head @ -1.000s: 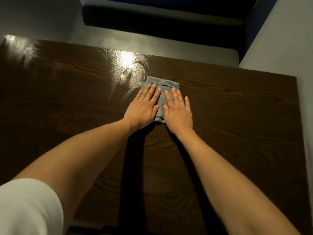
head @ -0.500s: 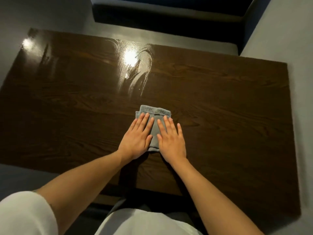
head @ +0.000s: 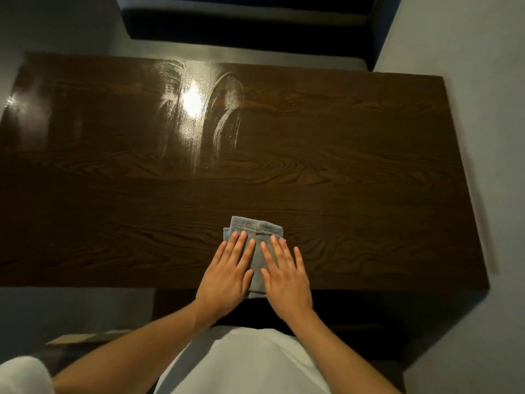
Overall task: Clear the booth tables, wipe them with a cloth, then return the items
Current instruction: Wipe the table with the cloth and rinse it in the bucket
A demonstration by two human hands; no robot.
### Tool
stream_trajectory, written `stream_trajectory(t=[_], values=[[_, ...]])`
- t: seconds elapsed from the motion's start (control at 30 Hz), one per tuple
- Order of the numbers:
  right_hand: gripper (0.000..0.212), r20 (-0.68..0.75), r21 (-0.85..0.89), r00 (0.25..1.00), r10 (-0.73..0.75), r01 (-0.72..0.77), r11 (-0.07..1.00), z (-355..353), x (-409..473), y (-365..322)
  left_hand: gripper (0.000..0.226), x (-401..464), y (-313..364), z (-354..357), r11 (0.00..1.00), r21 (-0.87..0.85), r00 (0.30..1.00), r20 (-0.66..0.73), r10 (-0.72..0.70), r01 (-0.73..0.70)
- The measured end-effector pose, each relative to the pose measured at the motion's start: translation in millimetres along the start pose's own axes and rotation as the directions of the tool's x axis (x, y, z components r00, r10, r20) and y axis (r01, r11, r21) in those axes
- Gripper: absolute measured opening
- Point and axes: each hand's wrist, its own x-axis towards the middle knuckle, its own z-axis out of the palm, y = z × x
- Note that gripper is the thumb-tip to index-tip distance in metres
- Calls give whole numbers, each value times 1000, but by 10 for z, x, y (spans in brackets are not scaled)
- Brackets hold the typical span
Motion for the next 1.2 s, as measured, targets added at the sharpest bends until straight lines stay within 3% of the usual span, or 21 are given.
stream_trajectory(t=[0.63, 1.2], values=[[60, 7, -27, 994, 108, -108, 994, -184, -73, 907, 63, 654, 742, -69, 994, -23, 994, 17, 106, -106], [60, 8, -36, 999, -46, 46, 998, -762, 1374, 1766, 64, 2091, 791, -432, 996, -54, 997, -32, -74, 72]])
